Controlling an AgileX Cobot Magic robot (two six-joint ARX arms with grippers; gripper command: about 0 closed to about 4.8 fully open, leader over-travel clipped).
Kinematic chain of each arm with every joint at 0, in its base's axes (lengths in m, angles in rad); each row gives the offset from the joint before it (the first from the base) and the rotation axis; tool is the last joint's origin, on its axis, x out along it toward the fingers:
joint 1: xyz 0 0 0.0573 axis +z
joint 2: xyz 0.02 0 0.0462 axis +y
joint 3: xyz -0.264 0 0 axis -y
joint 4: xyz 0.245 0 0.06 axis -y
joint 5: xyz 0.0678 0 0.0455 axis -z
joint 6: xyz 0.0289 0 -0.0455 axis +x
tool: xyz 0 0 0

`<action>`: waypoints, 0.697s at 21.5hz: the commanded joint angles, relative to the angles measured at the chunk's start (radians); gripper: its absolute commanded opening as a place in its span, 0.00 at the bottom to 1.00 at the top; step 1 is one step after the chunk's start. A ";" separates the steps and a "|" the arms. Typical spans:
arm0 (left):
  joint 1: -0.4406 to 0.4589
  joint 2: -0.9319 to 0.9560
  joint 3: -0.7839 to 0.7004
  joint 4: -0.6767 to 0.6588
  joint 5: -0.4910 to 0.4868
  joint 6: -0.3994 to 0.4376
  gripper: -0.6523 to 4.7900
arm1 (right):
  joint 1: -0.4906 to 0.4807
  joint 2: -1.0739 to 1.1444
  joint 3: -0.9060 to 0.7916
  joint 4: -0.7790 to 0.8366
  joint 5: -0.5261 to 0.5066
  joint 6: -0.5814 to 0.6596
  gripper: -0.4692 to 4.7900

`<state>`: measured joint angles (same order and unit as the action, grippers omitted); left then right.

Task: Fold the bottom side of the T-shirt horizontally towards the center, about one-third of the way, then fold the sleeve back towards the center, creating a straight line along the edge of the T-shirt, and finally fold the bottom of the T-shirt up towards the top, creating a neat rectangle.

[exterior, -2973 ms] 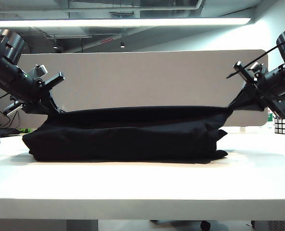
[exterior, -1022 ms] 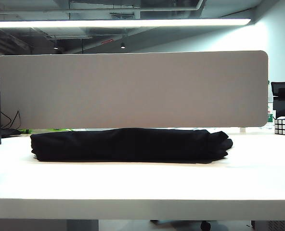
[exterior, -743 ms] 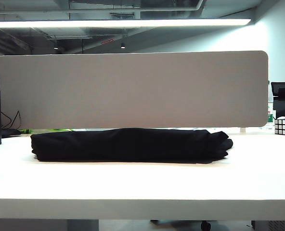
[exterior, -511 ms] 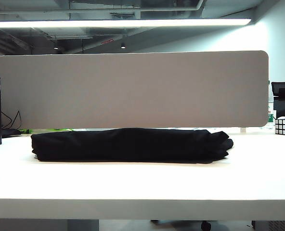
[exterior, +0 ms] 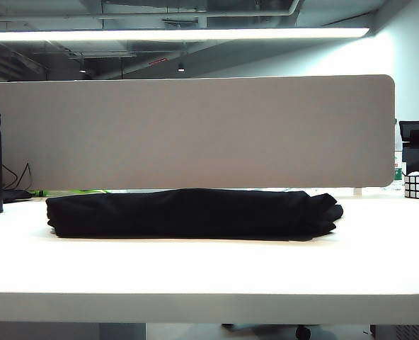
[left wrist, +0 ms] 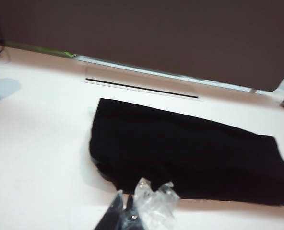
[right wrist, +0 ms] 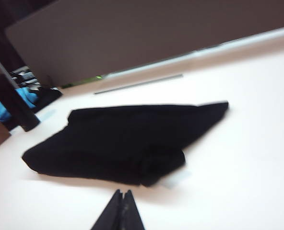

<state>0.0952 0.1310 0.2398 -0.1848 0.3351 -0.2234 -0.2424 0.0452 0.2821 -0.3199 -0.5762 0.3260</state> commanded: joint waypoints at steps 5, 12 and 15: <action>-0.057 -0.123 -0.040 -0.062 -0.101 -0.050 0.11 | 0.004 -0.046 -0.010 -0.048 0.082 -0.013 0.08; -0.123 -0.129 -0.087 0.003 -0.237 -0.045 0.11 | 0.004 -0.045 -0.050 -0.015 0.285 -0.091 0.08; -0.145 -0.129 -0.120 0.081 -0.278 -0.046 0.11 | 0.004 -0.045 -0.087 -0.010 0.360 -0.103 0.08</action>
<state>-0.0410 0.0021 0.1276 -0.1715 0.0811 -0.2703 -0.2394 0.0017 0.2058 -0.3496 -0.2687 0.2401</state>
